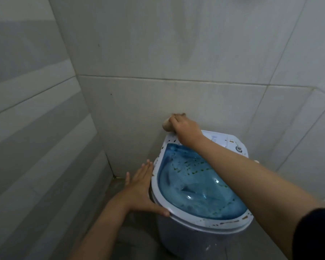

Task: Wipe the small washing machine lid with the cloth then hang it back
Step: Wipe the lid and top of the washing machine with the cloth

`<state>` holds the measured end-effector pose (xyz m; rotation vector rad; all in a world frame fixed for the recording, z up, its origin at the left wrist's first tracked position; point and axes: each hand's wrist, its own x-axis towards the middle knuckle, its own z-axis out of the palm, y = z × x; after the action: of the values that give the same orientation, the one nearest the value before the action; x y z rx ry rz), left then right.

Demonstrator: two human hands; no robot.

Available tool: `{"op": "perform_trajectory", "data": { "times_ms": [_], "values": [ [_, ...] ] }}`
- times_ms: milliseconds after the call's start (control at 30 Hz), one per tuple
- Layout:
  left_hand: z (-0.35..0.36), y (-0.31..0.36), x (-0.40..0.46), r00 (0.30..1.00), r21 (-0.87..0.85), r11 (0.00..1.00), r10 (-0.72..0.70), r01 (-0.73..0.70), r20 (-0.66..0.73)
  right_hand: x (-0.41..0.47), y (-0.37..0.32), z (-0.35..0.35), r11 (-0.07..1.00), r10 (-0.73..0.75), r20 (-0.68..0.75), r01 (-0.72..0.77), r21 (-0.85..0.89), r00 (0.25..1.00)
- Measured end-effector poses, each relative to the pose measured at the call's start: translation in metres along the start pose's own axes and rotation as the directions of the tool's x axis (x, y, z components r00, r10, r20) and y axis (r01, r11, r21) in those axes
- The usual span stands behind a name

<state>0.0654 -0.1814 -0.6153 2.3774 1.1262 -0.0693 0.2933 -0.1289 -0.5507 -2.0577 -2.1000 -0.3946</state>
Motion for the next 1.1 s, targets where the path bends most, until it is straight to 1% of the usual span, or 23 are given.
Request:
{"op": "perform_trajectory", "data": {
  "times_ms": [133,300,400,500,633,733,867,1100],
  "values": [
    [0.003,-0.005,0.007,0.999,-0.017,0.999,0.039,-0.039,-0.033,0.006,-0.009,0.008,0.999,0.040,0.124,-0.042,0.018,0.992],
    [0.006,-0.008,0.010,0.995,-0.054,0.995,0.084,-0.087,-0.053,0.009,-0.015,0.004,0.991,0.077,0.221,-0.099,0.089,0.972],
    [0.001,-0.010,0.012,0.991,0.011,0.993,0.114,-0.114,-0.067,0.003,-0.023,-0.002,0.989,0.075,0.296,-0.109,0.099,0.952],
    [-0.005,-0.009,0.012,0.991,0.055,0.990,0.131,-0.128,-0.042,-0.005,-0.035,-0.004,0.984,0.071,0.337,-0.121,0.132,0.939],
    [-0.005,-0.008,0.013,0.992,0.088,0.989,0.124,-0.121,-0.037,-0.021,-0.051,-0.004,0.978,0.039,0.329,-0.104,0.182,0.943],
    [-0.005,-0.009,0.013,0.992,0.071,0.990,0.125,-0.123,-0.030,-0.035,-0.060,-0.007,0.977,0.015,0.320,-0.082,0.196,0.947],
    [-0.006,-0.008,0.010,0.978,0.006,0.982,0.190,-0.190,-0.091,-0.058,-0.072,-0.017,0.961,-0.038,0.317,-0.052,0.271,0.948],
    [0.008,-0.021,0.016,0.971,-0.053,0.979,0.187,-0.196,-0.151,-0.106,-0.085,-0.022,0.921,-0.116,0.233,0.017,0.389,0.966]
  ]
}}
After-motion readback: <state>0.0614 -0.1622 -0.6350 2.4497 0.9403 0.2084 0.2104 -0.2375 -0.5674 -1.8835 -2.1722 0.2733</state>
